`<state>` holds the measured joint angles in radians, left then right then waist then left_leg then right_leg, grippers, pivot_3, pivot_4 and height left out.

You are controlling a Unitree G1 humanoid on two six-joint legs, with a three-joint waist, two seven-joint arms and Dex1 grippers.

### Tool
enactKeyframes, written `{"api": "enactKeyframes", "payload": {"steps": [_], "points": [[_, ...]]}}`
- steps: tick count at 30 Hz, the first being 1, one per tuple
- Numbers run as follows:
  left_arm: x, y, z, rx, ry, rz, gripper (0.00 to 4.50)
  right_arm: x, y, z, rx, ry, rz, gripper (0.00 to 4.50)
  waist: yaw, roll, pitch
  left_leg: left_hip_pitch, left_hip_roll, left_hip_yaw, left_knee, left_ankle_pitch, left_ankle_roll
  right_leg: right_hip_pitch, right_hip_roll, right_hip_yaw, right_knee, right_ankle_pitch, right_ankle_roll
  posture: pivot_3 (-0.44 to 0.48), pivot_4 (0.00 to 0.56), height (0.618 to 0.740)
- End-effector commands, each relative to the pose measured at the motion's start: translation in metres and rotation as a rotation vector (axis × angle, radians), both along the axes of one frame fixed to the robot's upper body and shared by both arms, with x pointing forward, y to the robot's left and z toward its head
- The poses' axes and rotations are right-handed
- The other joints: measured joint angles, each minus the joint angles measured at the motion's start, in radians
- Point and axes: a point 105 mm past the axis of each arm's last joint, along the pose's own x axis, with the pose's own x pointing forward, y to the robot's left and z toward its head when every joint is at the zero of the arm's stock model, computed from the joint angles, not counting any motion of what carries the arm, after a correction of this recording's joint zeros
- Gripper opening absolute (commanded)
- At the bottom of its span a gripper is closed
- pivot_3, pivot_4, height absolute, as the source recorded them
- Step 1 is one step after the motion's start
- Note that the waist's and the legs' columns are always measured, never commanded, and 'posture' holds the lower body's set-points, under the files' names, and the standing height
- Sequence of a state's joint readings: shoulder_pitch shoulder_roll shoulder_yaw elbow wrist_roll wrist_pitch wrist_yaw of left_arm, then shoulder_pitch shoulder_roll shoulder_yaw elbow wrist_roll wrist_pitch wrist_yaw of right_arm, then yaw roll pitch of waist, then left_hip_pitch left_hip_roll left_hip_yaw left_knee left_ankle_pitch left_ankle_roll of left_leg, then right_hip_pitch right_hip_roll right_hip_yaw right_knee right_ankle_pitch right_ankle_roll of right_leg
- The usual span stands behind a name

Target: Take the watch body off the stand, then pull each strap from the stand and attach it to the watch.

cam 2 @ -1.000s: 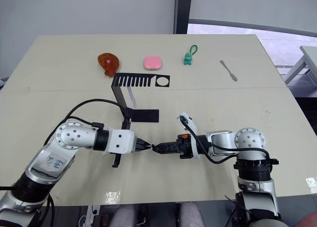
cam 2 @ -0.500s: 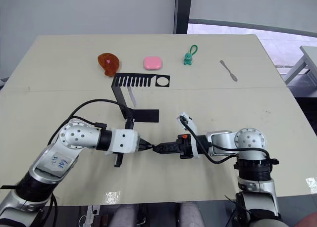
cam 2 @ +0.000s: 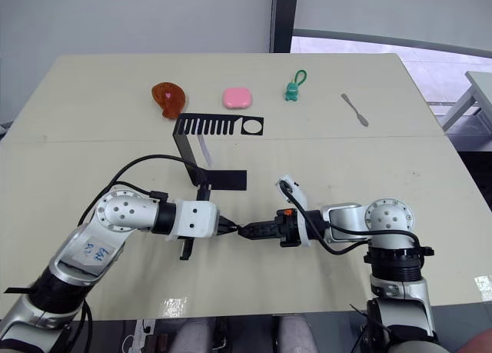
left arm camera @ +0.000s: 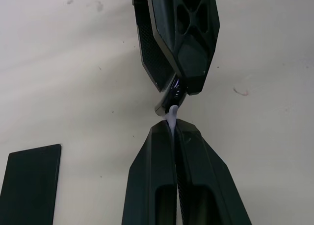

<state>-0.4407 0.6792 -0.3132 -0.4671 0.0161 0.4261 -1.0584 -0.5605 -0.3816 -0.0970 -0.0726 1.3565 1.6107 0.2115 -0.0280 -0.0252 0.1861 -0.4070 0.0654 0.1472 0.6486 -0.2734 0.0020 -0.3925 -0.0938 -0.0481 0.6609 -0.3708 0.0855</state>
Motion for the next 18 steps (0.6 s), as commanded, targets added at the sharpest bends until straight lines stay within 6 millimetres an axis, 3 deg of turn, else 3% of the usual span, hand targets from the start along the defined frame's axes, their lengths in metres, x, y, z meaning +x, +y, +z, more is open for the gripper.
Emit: {"api": "enactKeyframes", "payload": {"steps": [1,18], "points": [[-0.0121,-0.0223,0.0126,-0.06,-0.056,-0.1,0.0,-0.018,0.0187,0.0113,0.072,-0.024,0.123,1.6,0.0,0.0,0.0,0.0,0.0,0.0,0.0,0.0,0.0,0.0,0.0,0.0,0.0,0.0,0.0,0.0,0.15,0.74],[-0.0108,-0.0207,0.0131,-0.064,-0.053,-0.09,0.0,-0.0177,0.0173,0.0098,0.063,-0.023,0.118,1.6,0.0,0.0,0.0,0.0,0.0,0.0,0.0,0.0,0.0,0.0,0.0,0.0,0.0,0.0,0.0,0.0,0.15,0.74]]}}
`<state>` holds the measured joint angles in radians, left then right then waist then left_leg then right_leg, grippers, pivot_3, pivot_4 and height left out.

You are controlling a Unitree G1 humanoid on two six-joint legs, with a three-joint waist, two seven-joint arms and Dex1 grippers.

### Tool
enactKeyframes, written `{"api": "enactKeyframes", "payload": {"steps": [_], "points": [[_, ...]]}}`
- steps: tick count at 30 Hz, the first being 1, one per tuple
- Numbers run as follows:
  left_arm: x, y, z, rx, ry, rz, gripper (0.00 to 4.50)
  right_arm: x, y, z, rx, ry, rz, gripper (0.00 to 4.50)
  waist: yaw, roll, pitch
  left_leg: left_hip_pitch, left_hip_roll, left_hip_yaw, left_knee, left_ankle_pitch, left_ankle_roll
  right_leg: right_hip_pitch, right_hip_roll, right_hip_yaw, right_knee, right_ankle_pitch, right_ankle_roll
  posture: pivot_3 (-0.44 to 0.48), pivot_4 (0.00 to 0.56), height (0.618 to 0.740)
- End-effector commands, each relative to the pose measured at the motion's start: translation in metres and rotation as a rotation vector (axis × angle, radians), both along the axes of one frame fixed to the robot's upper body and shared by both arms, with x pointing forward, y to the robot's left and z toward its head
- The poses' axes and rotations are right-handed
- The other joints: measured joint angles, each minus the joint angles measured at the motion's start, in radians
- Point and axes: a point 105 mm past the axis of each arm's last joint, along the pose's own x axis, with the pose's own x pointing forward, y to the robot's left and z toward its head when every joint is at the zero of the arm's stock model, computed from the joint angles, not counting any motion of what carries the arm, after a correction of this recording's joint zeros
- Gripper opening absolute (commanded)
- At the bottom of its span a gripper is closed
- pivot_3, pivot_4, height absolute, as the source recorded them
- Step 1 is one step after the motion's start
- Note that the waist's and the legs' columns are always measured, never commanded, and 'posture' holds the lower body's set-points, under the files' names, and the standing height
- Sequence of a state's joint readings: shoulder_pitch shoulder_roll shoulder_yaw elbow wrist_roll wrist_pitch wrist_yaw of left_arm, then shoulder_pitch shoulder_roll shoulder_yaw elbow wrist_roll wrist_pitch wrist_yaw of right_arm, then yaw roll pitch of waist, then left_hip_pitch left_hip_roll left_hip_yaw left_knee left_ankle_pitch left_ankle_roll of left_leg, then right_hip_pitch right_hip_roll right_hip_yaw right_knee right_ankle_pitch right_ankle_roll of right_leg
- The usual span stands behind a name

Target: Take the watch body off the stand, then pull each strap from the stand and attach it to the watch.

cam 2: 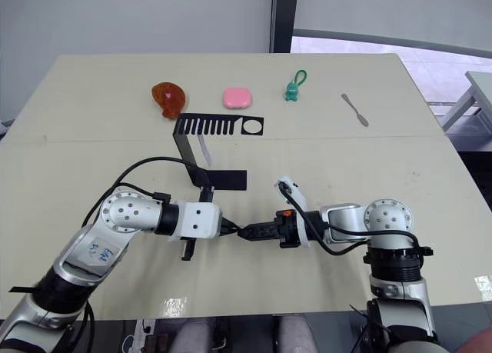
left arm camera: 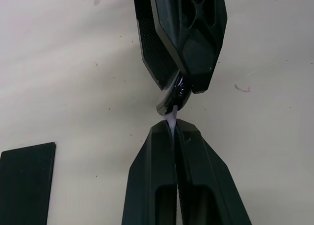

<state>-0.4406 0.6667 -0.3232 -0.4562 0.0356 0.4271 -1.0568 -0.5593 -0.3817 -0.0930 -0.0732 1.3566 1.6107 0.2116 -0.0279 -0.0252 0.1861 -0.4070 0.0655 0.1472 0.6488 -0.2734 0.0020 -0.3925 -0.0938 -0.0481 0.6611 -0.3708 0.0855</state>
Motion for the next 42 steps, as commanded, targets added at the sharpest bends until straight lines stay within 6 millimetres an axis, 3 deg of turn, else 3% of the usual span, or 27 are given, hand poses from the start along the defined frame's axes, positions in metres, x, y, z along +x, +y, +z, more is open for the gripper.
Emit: {"api": "enactKeyframes", "payload": {"steps": [1,28,31,38,39,42], "points": [[-0.013,-0.019,0.016,-0.069,-0.056,-0.096,0.0,-0.017,0.017,0.01,0.065,-0.024,0.114,1.6,0.0,0.0,0.0,0.0,0.0,0.0,0.0,0.0,0.0,0.0,0.0,0.0,0.0,0.0,0.0,0.0,0.15,0.74],[-0.026,-0.014,0.027,-0.108,-0.037,-0.107,0.0,-0.012,0.013,0.003,0.018,-0.011,0.081,1.6,0.0,0.0,0.0,0.0,0.0,0.0,0.0,0.0,0.0,0.0,0.0,0.0,0.0,0.0,0.0,0.0,0.15,0.74],[-0.025,-0.011,0.026,-0.11,-0.015,-0.083,0.85,-0.013,0.014,0.006,0.034,-0.019,0.091,1.6,0.0,0.0,0.0,0.0,0.0,0.0,0.0,0.0,0.0,0.0,0.0,0.0,0.0,0.0,0.0,0.0,0.15,0.74],[-0.02,0.041,0.026,-0.057,0.031,0.044,4.21,-0.019,0.012,0.022,0.09,-0.078,0.125,1.6,-0.003,0.0,0.0,0.0,0.001,0.0,0.0,0.0,0.0,0.0,0.0,0.0,0.0,0.0,0.0,0.0,0.15,0.74],[-0.021,0.05,0.025,-0.05,0.035,0.058,4.44,-0.019,0.011,0.023,0.092,-0.086,0.126,1.6,-0.002,0.0,0.0,0.0,0.001,0.0,0.0,0.0,0.0,0.0,0.0,0.0,0.0,0.0,0.0,0.0,0.15,0.74],[-0.027,0.072,0.025,-0.073,0.071,0.093,4.44,-0.022,0.006,0.023,0.071,-0.118,0.129,1.6,-0.001,0.0,0.0,0.0,0.0,0.0,0.0,0.0,0.0,0.0,0.0,0.0,0.0,0.0,0.0,0.0,0.15,0.74]]}}
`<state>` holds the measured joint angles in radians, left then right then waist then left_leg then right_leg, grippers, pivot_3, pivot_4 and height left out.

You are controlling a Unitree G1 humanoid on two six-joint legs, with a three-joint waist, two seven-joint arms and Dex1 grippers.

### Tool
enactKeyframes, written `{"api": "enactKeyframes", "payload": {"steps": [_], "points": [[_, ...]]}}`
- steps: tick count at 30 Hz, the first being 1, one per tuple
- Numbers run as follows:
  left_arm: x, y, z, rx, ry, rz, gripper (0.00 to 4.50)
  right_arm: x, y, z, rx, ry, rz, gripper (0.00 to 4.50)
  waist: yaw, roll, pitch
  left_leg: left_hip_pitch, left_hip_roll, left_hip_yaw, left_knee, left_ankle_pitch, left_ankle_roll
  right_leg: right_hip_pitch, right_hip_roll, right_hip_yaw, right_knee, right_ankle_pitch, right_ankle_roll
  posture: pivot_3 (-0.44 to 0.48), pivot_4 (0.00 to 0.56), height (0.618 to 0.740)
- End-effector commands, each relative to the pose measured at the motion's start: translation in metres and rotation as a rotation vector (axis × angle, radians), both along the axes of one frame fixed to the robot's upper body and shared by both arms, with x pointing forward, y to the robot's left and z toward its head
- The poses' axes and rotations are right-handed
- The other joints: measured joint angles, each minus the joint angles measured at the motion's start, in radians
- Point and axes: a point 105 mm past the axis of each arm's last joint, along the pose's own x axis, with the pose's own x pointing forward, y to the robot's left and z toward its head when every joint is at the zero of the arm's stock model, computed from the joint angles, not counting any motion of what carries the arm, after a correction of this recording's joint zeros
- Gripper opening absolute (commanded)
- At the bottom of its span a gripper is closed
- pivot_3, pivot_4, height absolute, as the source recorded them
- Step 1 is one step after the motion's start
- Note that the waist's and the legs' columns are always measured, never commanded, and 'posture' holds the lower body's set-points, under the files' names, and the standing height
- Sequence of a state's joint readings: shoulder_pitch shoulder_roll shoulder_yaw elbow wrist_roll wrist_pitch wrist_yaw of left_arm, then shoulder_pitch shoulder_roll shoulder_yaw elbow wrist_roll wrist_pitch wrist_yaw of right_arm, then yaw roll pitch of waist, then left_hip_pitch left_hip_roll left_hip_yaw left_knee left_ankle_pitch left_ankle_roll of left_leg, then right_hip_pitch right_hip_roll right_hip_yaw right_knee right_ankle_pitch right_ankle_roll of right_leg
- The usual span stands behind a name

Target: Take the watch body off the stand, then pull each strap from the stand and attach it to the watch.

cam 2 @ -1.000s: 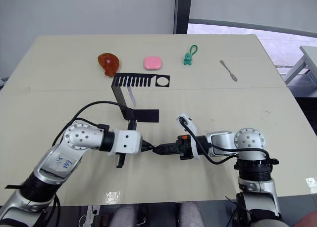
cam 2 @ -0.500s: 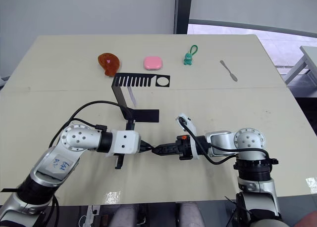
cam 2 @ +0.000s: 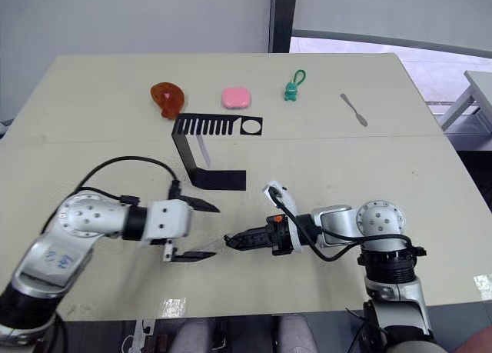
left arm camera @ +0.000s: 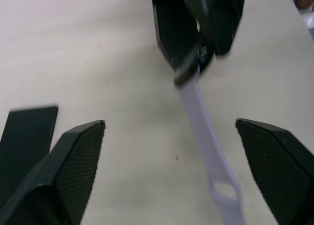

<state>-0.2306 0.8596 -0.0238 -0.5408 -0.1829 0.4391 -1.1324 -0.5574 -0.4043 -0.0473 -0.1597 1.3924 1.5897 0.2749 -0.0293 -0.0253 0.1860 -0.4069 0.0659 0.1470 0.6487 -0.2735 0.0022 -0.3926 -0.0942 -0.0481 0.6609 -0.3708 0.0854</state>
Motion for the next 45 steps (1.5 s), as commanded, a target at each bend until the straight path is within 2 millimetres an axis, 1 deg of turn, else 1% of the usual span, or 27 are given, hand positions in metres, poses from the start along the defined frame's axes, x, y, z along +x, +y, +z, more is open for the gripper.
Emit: {"api": "enactKeyframes", "payload": {"steps": [1,3,5,7,8,9,10,11,15,17,21,29,34,37,38,42,45], "points": [[-0.008,0.013,0.014,-0.067,-0.02,-0.012,4.44,-0.008,-0.004,0.01,0.031,-0.067,0.032,1.6,0.001,0.0,0.0,0.0,0.0,0.0,0.0,0.0,0.0,0.0,0.0,0.0,0.0,0.0,0.0,0.0,0.15,0.74],[-0.011,0.016,0.021,-0.136,-0.029,-0.018,4.44,-0.01,-0.005,0.014,0.029,-0.145,0.035,1.6,0.004,0.0,0.0,0.0,0.0,0.0,0.0,0.0,0.001,0.0,-0.001,0.0,0.0,0.0,0.0,0.0,0.15,0.74],[-0.013,0.019,0.029,-0.227,-0.017,-0.002,4.44,-0.011,-0.004,0.019,0.018,-0.312,0.044,1.6,0.004,0.0,0.0,0.0,-0.001,-0.001,0.0,-0.001,0.001,0.001,-0.001,-0.001,-0.001,0.0,0.0,0.0,0.15,0.74],[-0.015,0.027,0.03,-0.267,-0.011,0.019,4.44,-0.01,-0.006,0.018,-0.035,-0.569,0.078,1.6,0.002,0.0,0.0,0.0,-0.001,-0.001,0.0,-0.001,0.002,0.001,-0.001,-0.001,-0.001,0.0,0.0,0.0,0.15,0.74],[-0.016,0.032,0.028,-0.268,-0.009,0.025,4.44,-0.011,-0.006,0.019,-0.043,-0.726,0.12,1.6,0.001,0.0,0.0,0.0,-0.001,-0.001,0.0,-0.002,0.001,0.001,-0.001,-0.001,-0.001,0.0,0.0,0.0,0.15,0.74],[-0.018,0.037,0.026,-0.266,-0.011,0.031,4.44,-0.013,-0.008,0.015,-0.07,-0.85,0.173,1.6,-0.002,-0.001,0.0,0.0,-0.001,0.0,0.0,-0.002,0.001,0.001,-0.001,-0.001,-0.002,0.0,0.0,0.0,0.15,0.74],[-0.019,0.041,0.023,-0.265,-0.011,0.037,4.44,-0.014,-0.01,0.015,-0.064,-0.967,0.207,1.6,-0.003,-0.001,0.0,0.0,-0.001,0.0,0.0,-0.002,0.001,0.001,0.0,-0.001,-0.002,0.0,0.0,0.0,0.15,0.74],[-0.02,0.044,0.022,-0.263,-0.016,0.045,4.44,-0.014,-0.011,0.014,-0.062,-1.045,0.225,1.6,-0.003,-0.001,-0.001,0.0,-0.001,0.0,0.0,-0.002,0.0,0.001,0.001,-0.001,-0.002,0.0,0.0,0.0,0.15,0.74],[-0.022,0.052,0.017,-0.265,-0.044,0.024,4.44,-0.012,-0.013,0.017,-0.048,-1.311,0.255,1.6,0.0,-0.002,-0.001,0.001,0.0,0.001,0.001,-0.001,-0.001,0.001,0.001,-0.001,-0.001,0.0,0.0,0.0,0.15,0.74],[-0.022,0.053,0.017,-0.263,-0.053,0.023,4.44,-0.016,-0.015,0.015,-0.051,-1.43,0.316,1.6,0.0,-0.002,-0.001,0.001,0.0,0.001,0.001,-0.001,-0.001,0.001,0.001,-0.001,-0.001,0.0,0.0,0.0,0.15,0.74],[-0.021,0.054,0.021,-0.279,-0.071,0.026,4.44,-0.018,-0.021,0.008,-0.089,-1.575,0.384,1.6,0.002,-0.002,-0.001,0.001,0.0,0.0,0.001,-0.001,0.0,0.002,0.0,-0.001,-0.001,0.0,0.0,0.0,0.15,0.74],[-0.022,0.057,0.021,-0.289,-0.051,0.036,4.44,-0.01,-0.026,0.001,-0.149,-1.615,0.369,1.6,-0.002,-0.002,-0.001,0.002,0.001,0.0,0.002,-0.001,-0.001,0.002,0.001,-0.001,0.0,0.0,0.0,0.0,0.15,0.74],[-0.023,0.053,0.022,-0.287,-0.056,0.012,4.44,-0.005,-0.025,0.002,-0.159,-1.623,0.338,1.6,0.0,-0.002,-0.001,0.002,0.0,0.0,0.003,-0.001,-0.001,0.002,0.0,-0.001,0.0,0.0,0.0,0.0,0.15,0.74],[-0.024,0.047,0.024,-0.288,-0.067,-0.004,4.44,-0.002,-0.022,0.004,-0.141,-1.583,0.3,1.6,0.0,-0.002,-0.001,0.002,0.0,0.0,0.003,-0.001,-0.001,0.002,0.001,-0.001,0.001,0.0,0.0,0.0,0.15,0.74],[-0.024,0.044,0.025,-0.286,-0.081,-0.013,4.44,-0.001,-0.021,0.005,-0.123,-1.535,0.265,1.6,0.0,-0.002,-0.001,0.002,0.0,0.0,0.003,-0.001,-0.001,0.002,0.001,-0.001,0.001,0.0,0.0,0.0,0.15,0.74],[-0.023,0.026,0.029,-0.263,-0.144,-0.041,4.44,0.001,-0.016,0.01,-0.016,-1.172,0.109,1.6,0.001,-0.002,-0.001,0.002,0.0,0.0,0.003,-0.001,-0.001,0.002,0.0,-0.001,0.002,0.0,0.0,0.0,0.15,0.74],[-0.023,0.01,0.029,-0.239,-0.159,-0.055,4.44,0.008,-0.013,0.013,0.005,-0.958,0.02,1.6,0.001,-0.002,-0.001,0.002,0.0,0.0,0.004,-0.001,0.0,0.003,0.0,-0.001,0.002,0.0,0.0,0.0,0.15,0.74]]}}
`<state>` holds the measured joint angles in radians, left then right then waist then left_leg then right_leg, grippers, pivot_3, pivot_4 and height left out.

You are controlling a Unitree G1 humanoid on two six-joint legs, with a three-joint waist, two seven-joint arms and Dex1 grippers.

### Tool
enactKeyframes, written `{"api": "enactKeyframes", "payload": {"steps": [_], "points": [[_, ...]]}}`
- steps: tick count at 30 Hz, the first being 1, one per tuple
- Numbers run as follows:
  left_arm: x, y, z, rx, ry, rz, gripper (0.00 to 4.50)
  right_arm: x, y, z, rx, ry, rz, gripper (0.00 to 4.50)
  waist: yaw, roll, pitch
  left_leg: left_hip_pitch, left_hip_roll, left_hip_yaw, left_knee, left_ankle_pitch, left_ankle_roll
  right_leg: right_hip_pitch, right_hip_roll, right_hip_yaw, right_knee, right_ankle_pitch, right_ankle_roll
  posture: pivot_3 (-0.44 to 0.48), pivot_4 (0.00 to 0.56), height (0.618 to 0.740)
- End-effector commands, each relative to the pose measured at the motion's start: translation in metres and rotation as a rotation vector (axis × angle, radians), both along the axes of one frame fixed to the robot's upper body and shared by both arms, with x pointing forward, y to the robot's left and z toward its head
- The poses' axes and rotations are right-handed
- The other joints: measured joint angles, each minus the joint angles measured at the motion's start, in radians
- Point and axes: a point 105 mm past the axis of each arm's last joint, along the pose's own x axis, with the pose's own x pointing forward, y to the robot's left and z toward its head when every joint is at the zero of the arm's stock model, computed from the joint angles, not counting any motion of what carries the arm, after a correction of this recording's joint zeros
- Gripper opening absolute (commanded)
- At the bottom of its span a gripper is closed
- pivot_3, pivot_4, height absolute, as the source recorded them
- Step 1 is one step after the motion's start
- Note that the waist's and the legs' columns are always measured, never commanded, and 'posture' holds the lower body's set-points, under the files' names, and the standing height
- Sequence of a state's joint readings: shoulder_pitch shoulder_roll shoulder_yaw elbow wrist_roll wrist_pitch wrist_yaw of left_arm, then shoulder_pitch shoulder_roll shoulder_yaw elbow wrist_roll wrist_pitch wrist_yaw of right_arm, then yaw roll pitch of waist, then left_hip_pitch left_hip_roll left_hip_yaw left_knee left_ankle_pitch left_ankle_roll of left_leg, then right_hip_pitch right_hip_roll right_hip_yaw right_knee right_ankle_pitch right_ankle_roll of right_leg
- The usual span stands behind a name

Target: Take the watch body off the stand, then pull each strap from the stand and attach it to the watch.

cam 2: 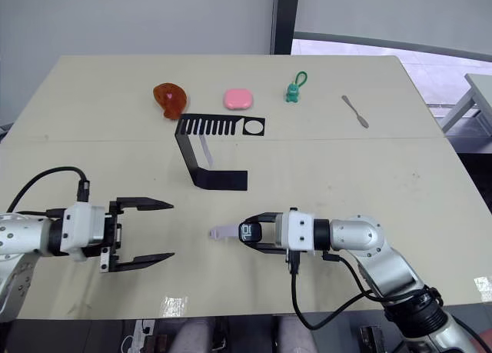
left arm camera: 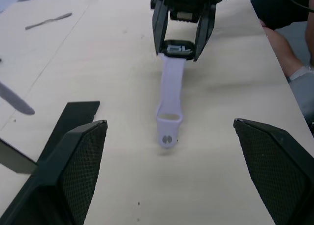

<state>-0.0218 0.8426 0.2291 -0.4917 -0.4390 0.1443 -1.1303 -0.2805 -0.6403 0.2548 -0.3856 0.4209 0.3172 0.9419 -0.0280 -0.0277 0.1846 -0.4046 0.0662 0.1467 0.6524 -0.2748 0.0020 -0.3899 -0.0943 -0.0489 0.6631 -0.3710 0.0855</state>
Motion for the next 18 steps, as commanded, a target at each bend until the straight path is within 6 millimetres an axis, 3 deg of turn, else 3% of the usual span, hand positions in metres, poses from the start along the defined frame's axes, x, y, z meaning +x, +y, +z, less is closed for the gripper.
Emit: {"api": "enactKeyframes", "payload": {"steps": [1,9,18], "points": [[-0.001,-0.019,0.006,0.021,-0.056,-0.011,4.44,0.002,0.005,0.015,0.067,0.175,-0.05,1.6,0.0,0.0,0.0,0.0,0.0,0.0,0.0,0.0,0.0,0.0,0.0,0.0,0.0,0.0,0.0,0.0,0.15,0.74],[0.015,-0.042,0.0,0.028,-0.098,0.093,4.44,0.001,0.013,0.012,0.09,0.532,-0.105,1.6,0.001,0.0,0.0,0.0,0.0,0.0,-0.001,0.0,0.0,-0.001,0.0,0.0,0.0,0.0,0.0,0.0,0.15,0.74],[0.021,-0.051,-0.014,0.026,-0.062,0.134,4.44,-0.004,0.022,0.022,0.14,0.674,-0.091,1.6,0.0,0.0,0.0,-0.001,0.0,0.0,-0.001,0.0,0.0,-0.001,0.0,0.0,0.0,0.0,0.0,0.0,0.15,0.74]]}}
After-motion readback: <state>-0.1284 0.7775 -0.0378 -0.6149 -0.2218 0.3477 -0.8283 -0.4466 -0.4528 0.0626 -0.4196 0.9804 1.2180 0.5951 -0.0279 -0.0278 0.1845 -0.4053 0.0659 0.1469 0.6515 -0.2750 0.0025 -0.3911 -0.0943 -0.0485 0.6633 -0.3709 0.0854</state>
